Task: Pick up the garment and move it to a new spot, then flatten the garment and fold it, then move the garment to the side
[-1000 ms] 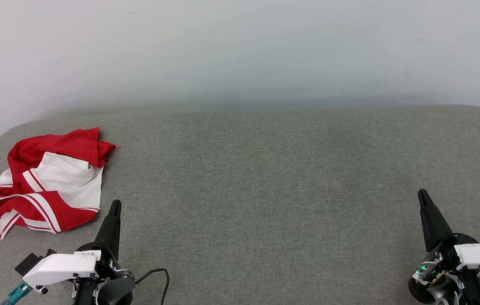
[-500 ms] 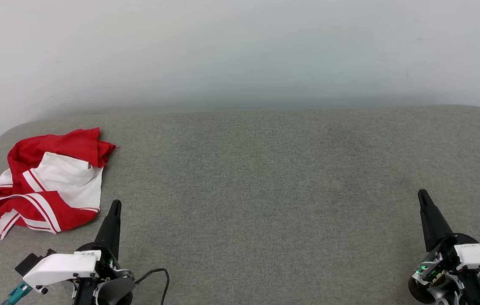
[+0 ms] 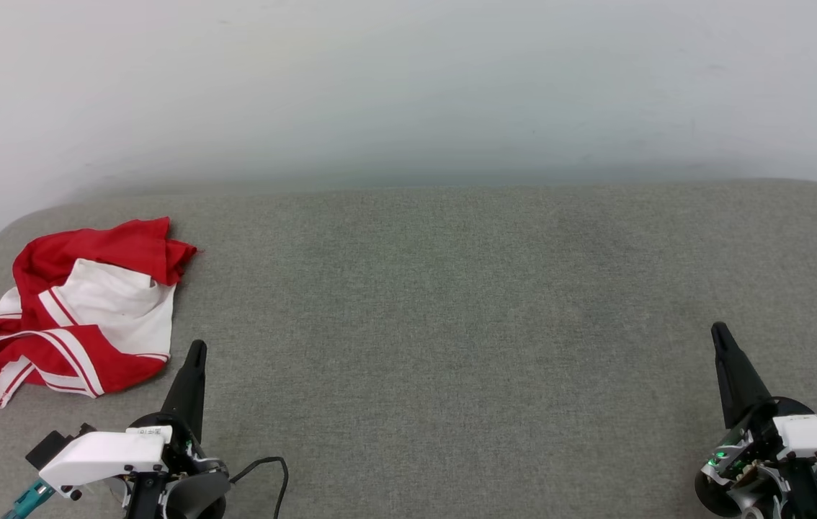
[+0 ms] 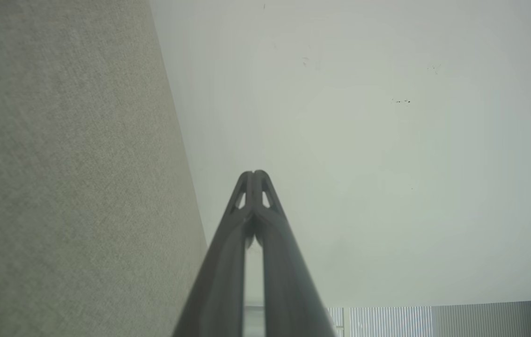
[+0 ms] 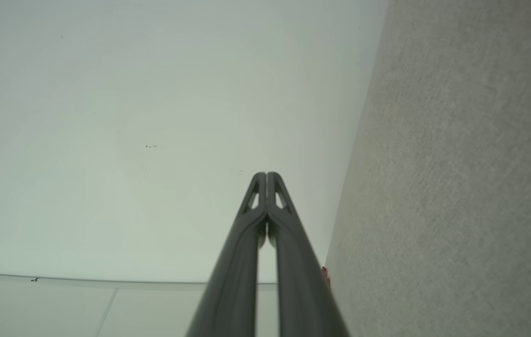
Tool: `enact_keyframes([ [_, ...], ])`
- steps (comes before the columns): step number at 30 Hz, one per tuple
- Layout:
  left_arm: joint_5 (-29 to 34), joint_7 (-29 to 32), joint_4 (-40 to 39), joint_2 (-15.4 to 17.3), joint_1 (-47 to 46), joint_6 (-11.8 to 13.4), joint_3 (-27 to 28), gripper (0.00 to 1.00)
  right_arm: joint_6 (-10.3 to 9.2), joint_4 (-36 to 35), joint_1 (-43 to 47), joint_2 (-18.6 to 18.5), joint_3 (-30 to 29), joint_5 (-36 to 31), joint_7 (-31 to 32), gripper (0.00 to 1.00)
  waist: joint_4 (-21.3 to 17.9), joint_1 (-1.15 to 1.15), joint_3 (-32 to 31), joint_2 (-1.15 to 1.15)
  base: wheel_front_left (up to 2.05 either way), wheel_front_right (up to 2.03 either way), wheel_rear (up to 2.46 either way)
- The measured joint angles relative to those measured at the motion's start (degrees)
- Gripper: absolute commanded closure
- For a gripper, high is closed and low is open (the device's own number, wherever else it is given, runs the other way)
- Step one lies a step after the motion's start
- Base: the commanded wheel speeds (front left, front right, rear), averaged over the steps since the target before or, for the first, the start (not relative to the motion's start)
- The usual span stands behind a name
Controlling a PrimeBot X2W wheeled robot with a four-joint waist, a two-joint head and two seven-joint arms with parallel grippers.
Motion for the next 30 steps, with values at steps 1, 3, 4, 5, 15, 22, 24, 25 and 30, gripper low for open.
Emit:
enact_keyframes([
  [1,0.00,0.00,0.00,0.00,0.00,0.00,0.00,1.00,0.01,0.00,0.00,0.00,0.00,0.00,0.00,1.00,0.00,0.00,0.00,0.00,0.00,0.00,0.00],
  [3,-0.02,-0.02,0.70,-0.08,0.49,0.05,-0.12,0.00,0.00,0.71,0.55,0.02,0.05,0.02,0.00,0.00,0.00,0.00,0.00,0.00,0.00,0.00,0.00],
  [4,-0.02,-0.02,1.21,-0.14,1.01,0.08,-0.20,0.00,-0.01,1.24,1.07,0.03,0.05,0.02,-0.01,0.00,0.00,0.00,0.00,0.00,0.00,0.00,0.00],
  [5,-0.02,-0.07,1.74,-0.22,1.57,0.08,-0.25,0.00,-0.01,1.70,1.65,0.03,0.07,0.02,-0.01,0.00,0.00,0.00,0.00,0.00,0.00,0.00,0.00],
  [15,1.10,-2.49,1.21,-0.35,3.32,0.08,-0.75,0.00,-0.09,2.03,3.07,0.07,1.74,-0.88,-2.46,0.00,-0.07,0.00,0.06,0.00,0.00,0.00,0.00],
  [22,4.43,-4.32,0.33,-0.35,3.96,0.08,-0.02,0.00,-0.09,1.79,3.39,0.08,2.31,-3.58,-4.27,0.00,-0.13,0.00,0.08,0.00,0.00,0.00,0.00],
  [24,5.69,-4.82,0.10,-0.35,4.20,0.08,0.58,0.00,-0.09,1.80,3.39,0.08,2.21,-5.68,-4.72,0.00,-0.16,0.00,0.10,0.00,0.00,0.00,0.00],
  [25,6.25,-5.09,0.03,-0.34,4.31,0.08,0.87,0.00,-0.09,1.75,3.38,0.08,2.12,-6.89,-5.02,0.00,-0.16,0.00,0.11,0.00,0.00,0.00,0.00],
  [30,9.14,-6.28,-0.87,-0.35,4.44,0.08,1.66,0.00,-0.09,0.53,3.37,0.11,0.66,-14.49,-6.25,0.00,-0.18,0.00,0.21,0.00,0.00,0.00,0.00],
])
